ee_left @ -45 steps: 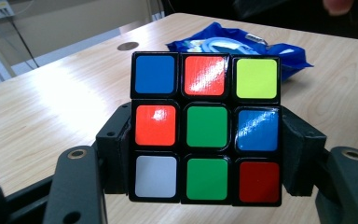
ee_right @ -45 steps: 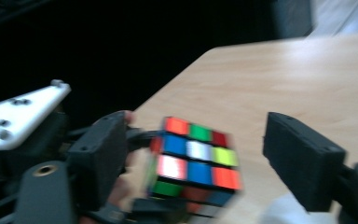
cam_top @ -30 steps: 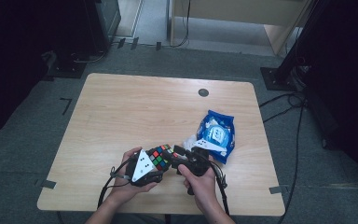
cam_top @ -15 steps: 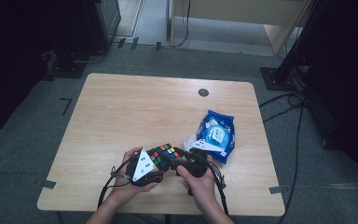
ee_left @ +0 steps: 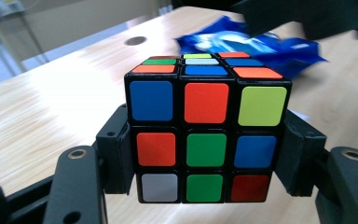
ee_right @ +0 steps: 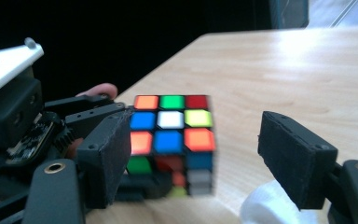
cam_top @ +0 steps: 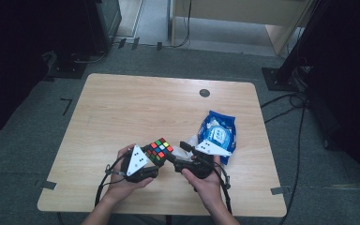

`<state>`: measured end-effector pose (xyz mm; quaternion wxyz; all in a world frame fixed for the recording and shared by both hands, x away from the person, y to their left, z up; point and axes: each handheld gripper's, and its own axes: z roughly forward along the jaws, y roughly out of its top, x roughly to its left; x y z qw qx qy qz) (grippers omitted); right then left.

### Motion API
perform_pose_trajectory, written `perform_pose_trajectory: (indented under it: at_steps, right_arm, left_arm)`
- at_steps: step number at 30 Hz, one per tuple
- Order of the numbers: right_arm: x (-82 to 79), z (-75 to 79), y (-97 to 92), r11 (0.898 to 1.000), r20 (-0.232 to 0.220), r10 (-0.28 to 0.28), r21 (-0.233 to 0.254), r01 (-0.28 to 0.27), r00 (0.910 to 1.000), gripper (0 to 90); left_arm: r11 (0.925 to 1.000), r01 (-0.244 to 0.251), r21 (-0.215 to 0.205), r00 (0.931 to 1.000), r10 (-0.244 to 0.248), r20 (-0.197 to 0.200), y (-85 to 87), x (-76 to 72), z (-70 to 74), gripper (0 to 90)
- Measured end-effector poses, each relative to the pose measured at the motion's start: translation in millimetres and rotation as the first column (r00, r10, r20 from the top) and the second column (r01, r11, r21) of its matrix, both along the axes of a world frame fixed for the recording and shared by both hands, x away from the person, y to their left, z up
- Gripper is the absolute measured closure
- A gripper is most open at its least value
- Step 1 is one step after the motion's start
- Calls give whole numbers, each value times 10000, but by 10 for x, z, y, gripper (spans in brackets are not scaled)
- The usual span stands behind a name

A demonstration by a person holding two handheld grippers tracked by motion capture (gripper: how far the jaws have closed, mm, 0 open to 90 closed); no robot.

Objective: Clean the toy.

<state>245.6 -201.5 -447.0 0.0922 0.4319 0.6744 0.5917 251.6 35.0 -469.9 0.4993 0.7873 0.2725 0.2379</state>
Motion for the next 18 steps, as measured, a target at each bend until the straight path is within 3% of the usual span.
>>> perform_pose_trajectory:
  at_steps: [2,6,9,13,18]
  right_arm:
    - [6,-2,-69,9995,135,-179,265,175,9997,272]
    - [16,-88,-111,9987,-87,-216,452,219,9997,282]
    - [9,-249,-40,10000,-310,-82,-12,82,9995,282]
    - [-12,-387,144,9985,-319,234,-482,-250,9992,267]
    - [-41,-397,337,9970,306,400,-677,-379,9987,250]
  left_arm:
    - [9992,-308,-260,9995,306,-104,85,43,26,343]
    - [9932,-745,-892,9968,716,-360,237,102,96,343]
    - [9865,-906,-1364,9948,832,-586,299,123,138,343]
    - [9829,-945,-1582,9933,824,-812,296,131,151,343]
    - [9801,-752,-1839,9917,541,-1170,237,126,149,343]
